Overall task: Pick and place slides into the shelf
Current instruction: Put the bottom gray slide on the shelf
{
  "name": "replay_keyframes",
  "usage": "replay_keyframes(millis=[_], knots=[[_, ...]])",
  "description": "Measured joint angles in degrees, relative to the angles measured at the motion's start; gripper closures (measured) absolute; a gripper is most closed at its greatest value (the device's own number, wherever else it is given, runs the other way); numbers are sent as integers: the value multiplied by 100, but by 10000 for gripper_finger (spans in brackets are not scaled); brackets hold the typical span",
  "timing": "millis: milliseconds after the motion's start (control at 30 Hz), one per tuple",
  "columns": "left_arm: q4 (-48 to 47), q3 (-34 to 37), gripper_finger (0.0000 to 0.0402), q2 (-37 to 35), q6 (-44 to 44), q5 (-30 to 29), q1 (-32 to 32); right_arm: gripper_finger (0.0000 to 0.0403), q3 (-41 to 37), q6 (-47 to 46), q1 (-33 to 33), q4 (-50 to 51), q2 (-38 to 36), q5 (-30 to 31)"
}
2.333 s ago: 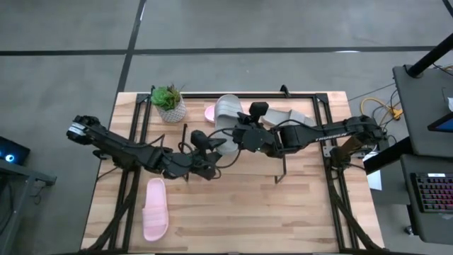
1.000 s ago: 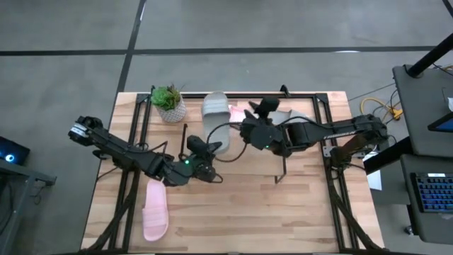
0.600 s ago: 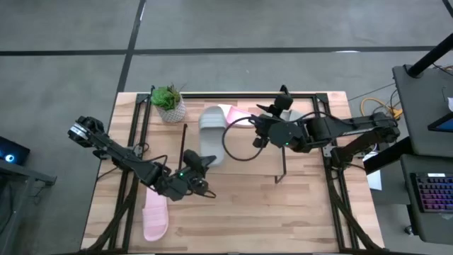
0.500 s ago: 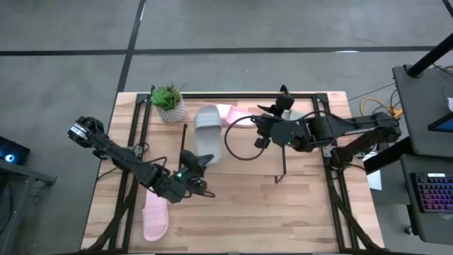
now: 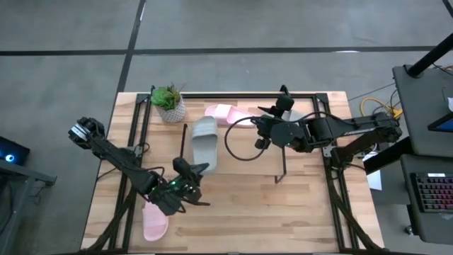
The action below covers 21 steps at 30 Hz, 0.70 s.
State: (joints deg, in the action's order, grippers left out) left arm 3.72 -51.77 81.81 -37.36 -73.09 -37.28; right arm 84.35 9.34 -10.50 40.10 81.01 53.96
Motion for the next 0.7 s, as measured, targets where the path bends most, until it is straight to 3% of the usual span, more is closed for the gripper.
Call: replay_keyframes(millis=[200, 700], knots=[[-50, 72, 371, 148, 234, -422, -184, 241, -17, -36, 0, -3, 2, -1], [-37, 339, 371, 425, 716, -377, -428, 241, -28, -39, 0, -9, 2, -2]])
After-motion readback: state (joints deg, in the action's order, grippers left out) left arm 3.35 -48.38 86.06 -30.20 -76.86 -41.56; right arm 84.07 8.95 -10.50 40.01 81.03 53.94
